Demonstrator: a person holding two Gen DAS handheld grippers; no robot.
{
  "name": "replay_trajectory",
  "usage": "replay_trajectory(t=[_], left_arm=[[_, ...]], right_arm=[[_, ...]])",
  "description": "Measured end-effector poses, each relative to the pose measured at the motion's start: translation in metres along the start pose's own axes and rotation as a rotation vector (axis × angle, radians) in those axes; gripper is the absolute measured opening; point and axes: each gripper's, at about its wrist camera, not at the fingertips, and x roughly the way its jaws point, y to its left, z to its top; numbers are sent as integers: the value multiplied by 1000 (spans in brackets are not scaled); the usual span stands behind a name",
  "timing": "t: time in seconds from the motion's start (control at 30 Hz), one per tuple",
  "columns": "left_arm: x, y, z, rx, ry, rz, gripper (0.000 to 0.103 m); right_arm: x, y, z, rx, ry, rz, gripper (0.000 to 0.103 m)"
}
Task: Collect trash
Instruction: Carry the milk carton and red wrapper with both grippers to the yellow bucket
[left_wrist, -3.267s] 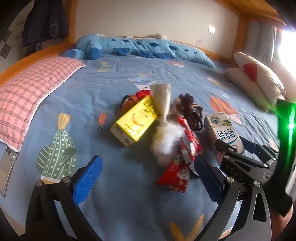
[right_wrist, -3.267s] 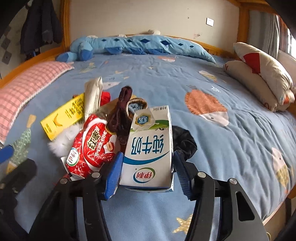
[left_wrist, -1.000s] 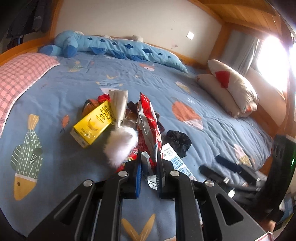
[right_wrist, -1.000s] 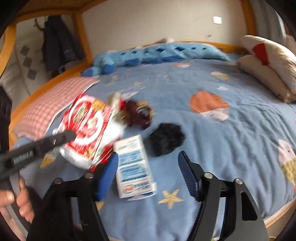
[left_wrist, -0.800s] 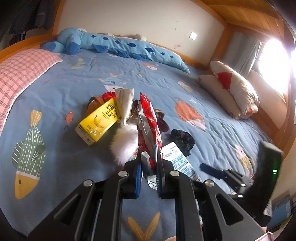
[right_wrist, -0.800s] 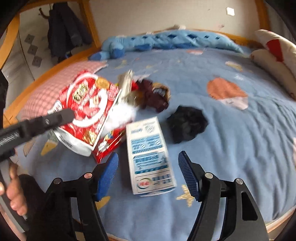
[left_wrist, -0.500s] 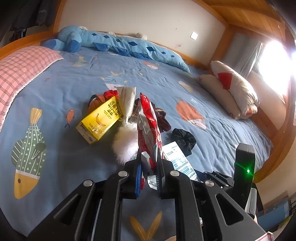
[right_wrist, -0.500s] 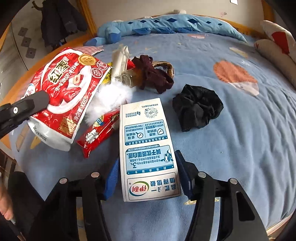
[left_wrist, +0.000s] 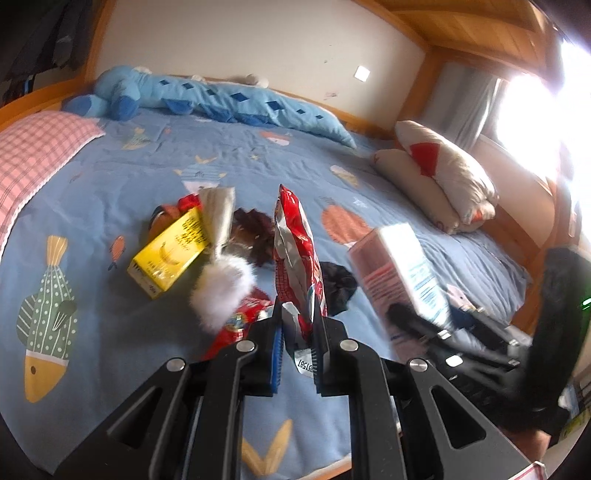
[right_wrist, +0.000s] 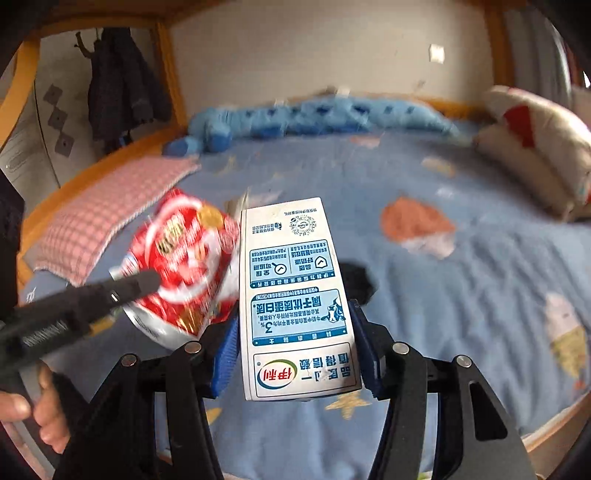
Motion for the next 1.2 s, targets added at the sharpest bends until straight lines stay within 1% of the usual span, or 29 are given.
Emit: replay_trajectory(t=[0.07, 0.23, 0.37, 0.63, 0.87, 1.0, 1.2], left_arm=[[-3, -8, 0, 15, -5, -11, 13], [-11, -31, -1, 53, -27, -37, 13], [-20, -44, -5, 69, -42, -51, 13], [-32, -61, -13, 98, -48, -61, 13], [-32, -77, -15, 128, -41, -88, 13], [-28, -90, -17, 155, -31, -107, 13], [-20, -115, -20, 194, -6, -155, 13]], right_arm=[[-21, -3, 5, -7, -47, -30, 53], [-57, -15, 8, 4, -113, -60, 53], [-72, -16, 7, 7, -143, -66, 53], [-89, -15, 1, 10, -159, -49, 53], [-102, -20, -4, 22, -169, -54, 53], [-111, -29, -8, 45, -177, -57, 53], [-128, -57, -18, 88, -186, -105, 53]])
